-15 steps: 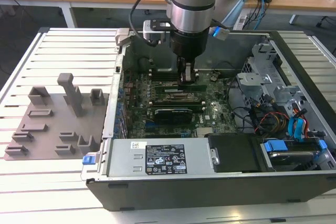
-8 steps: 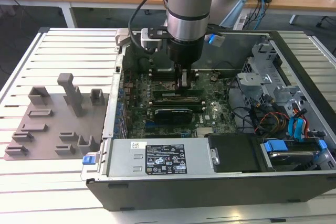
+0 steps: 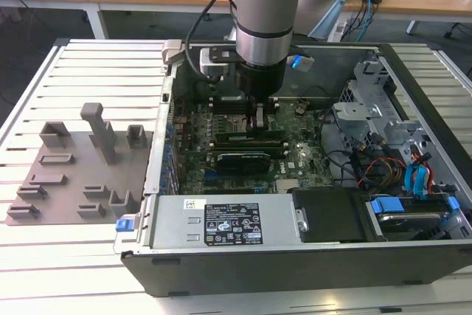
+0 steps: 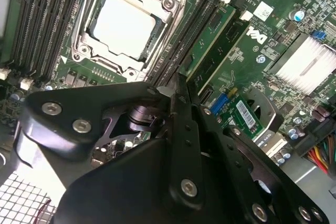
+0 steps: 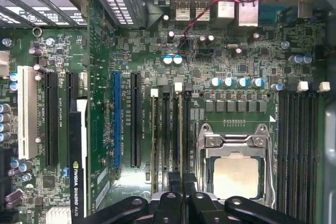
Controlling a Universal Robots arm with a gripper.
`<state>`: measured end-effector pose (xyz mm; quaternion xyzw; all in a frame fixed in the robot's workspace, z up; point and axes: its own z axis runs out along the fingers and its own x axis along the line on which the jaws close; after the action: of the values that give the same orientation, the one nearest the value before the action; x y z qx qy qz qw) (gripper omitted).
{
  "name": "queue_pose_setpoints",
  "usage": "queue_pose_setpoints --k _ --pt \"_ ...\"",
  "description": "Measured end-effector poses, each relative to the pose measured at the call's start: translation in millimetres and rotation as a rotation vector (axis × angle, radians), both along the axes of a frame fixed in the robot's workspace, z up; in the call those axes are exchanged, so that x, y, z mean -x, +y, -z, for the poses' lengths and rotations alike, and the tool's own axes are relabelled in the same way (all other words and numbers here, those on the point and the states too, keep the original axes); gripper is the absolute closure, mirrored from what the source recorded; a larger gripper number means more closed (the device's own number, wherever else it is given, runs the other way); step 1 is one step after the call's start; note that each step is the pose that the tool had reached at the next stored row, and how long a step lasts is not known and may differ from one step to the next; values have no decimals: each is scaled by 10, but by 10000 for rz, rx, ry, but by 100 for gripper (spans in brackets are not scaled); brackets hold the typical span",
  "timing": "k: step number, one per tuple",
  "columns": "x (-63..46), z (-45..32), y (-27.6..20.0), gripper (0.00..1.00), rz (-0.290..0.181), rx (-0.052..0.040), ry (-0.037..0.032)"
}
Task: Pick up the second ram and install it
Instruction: 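Insert the second ram into the second slot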
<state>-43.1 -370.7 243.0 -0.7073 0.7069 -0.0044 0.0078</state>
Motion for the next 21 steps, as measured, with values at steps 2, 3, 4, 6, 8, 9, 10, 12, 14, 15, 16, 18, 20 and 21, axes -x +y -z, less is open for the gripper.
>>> queue_pose_setpoints --k 2,3,4,6,8,9,10,12,14,15,16,18,20,21 --pt "0 10 5 87 -64 55 0" --pt "0 15 8 87 -97 90 0" --pt "0 21 13 87 -121 105 0" --pt "0 33 24 87 -147 113 0" --pt "0 39 25 87 -154 115 1" --pt "0 45 25 87 -156 114 0" --pt "0 54 25 87 -160 114 0" --pt "1 73 25 87 -164 114 0" --pt "8 81 25 87 -163 114 0" --pt "9 84 25 87 -164 114 0" --pt "9 88 25 87 -165 113 0" --pt "9 89 25 87 -165 114 0" --pt "9 90 25 87 -159 113 0" --pt "9 92 24 87 -131 110 -2"
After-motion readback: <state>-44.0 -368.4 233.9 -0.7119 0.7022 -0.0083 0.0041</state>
